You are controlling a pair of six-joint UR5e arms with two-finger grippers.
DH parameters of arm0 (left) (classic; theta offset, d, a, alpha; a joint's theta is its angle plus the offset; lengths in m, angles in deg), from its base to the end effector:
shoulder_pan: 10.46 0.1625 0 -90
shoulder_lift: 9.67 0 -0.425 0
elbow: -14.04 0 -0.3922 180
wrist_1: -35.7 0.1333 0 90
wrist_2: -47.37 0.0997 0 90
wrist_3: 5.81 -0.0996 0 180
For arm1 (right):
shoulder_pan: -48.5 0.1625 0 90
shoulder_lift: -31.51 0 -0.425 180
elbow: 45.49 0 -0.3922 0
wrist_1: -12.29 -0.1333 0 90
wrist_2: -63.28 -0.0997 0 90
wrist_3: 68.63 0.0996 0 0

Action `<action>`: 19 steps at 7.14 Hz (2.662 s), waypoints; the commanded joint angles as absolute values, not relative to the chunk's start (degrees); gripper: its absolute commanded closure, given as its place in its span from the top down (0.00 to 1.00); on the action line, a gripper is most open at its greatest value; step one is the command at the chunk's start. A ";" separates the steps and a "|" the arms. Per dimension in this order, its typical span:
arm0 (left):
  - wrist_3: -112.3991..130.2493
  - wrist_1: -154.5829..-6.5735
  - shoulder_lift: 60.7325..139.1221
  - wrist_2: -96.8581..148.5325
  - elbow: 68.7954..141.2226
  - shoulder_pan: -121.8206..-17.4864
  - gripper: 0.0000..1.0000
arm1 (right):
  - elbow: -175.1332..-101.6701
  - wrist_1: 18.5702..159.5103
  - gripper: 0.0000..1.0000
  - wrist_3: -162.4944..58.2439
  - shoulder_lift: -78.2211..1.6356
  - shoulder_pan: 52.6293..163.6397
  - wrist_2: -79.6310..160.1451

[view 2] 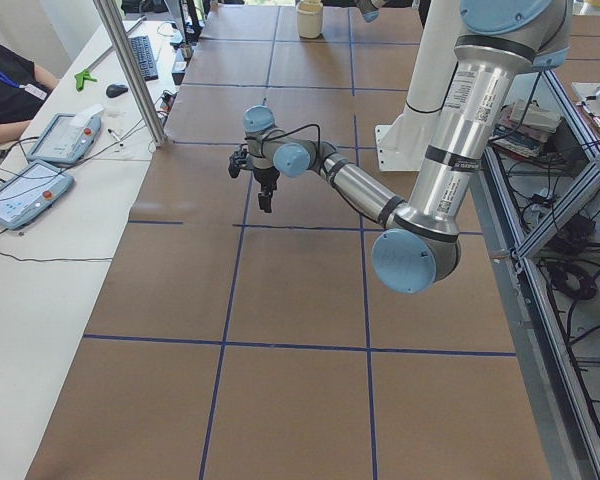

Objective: Left arm hands cup to right arm to dump lemon

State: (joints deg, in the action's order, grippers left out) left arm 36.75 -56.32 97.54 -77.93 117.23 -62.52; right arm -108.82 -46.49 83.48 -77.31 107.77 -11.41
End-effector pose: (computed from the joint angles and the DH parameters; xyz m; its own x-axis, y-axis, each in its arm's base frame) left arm 0.3041 -0.5133 0.3852 0.6848 0.0993 -0.7219 -0.0758 0.9950 0.0650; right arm 0.0307 -0.2607 0.7254 -0.9038 0.1479 0.4016 -0.3454 0.3019 -0.8886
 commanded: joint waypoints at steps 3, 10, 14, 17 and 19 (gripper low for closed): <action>36.73 -56.32 97.47 -77.87 117.40 -62.49 1.00 | -114.29 -37.13 0.20 59.57 -77.82 107.92 -19.14; 37.00 -56.32 97.47 -77.96 117.75 -62.58 1.00 | -128.56 -15.93 0.11 24.52 -79.32 118.11 -42.79; 37.00 -56.32 99.05 -77.87 117.31 -62.14 1.00 | -128.64 -3.56 0.02 -2.59 -72.21 117.06 -46.15; 37.08 -56.41 99.32 -77.96 117.31 -62.05 1.00 | -128.38 -4.40 0.01 -3.59 -68.07 116.71 -45.35; 37.00 -57.02 99.75 -78.05 117.32 -61.79 1.00 | -128.38 -3.10 0.00 -15.10 -67.01 114.79 -45.44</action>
State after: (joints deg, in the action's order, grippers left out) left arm 37.09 -56.55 99.40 -77.98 117.49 -61.98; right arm -128.50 -3.85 -7.34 -67.51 116.21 -45.46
